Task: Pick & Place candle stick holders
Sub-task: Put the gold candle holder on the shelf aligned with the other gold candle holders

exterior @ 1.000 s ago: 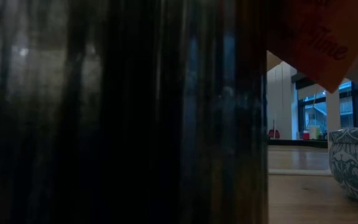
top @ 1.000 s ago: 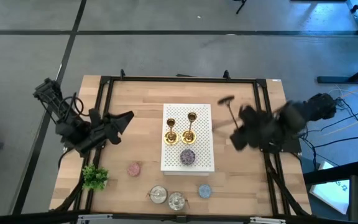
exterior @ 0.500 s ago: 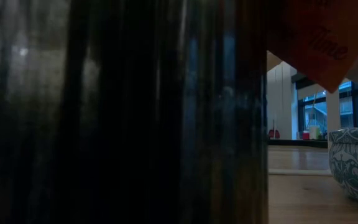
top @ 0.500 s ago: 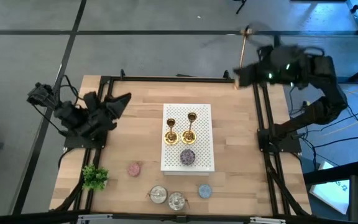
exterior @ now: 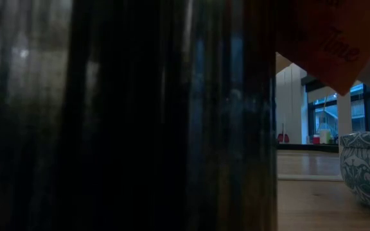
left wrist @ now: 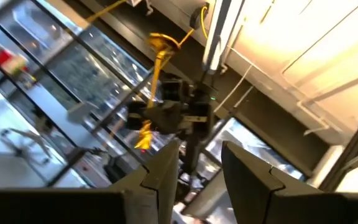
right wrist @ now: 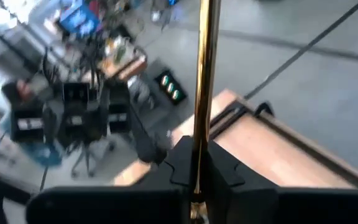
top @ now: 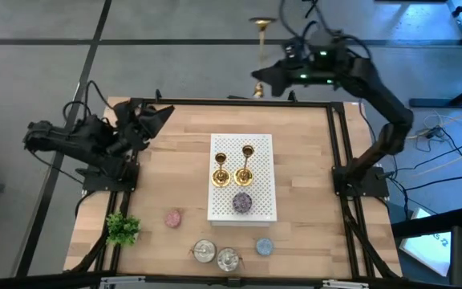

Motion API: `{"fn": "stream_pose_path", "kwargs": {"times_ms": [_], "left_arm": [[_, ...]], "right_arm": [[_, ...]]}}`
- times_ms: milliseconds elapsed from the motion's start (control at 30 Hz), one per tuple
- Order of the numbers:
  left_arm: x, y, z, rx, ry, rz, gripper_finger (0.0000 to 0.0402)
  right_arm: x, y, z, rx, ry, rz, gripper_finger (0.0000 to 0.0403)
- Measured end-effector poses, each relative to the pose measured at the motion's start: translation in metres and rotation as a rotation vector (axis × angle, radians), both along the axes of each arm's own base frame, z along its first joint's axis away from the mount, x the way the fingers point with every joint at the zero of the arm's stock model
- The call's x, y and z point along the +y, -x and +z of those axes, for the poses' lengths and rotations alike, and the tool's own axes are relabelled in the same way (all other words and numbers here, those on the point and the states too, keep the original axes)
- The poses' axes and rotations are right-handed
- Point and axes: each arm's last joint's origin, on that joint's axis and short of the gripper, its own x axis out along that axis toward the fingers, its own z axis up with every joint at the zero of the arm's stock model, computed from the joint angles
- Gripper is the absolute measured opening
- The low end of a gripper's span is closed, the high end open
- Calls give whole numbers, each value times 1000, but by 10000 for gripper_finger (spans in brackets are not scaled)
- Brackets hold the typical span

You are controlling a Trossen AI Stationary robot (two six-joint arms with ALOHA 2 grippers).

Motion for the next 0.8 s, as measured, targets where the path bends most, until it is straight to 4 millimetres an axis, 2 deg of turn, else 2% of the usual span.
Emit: {"fn": "stream_pose_path", "kwargs": {"times_ms": [133,333,533,700,800], "left_arm": [[15,-10,-4,-27,36,-96,118],[39,-28,-6,-60,112,-220,118],[57,-58,12,-33,116,-433,118],[71,-85,30,-21,164,-600,118],[82,-94,35,-17,253,-695,118]], "right_arm": [[-5,-17,-12,41,31,83,15],[-6,-14,-10,68,271,158,15],[5,-10,-4,134,678,229,15],[23,-13,-4,307,1077,231,15],[37,-16,-3,450,1324,209,15]]}}
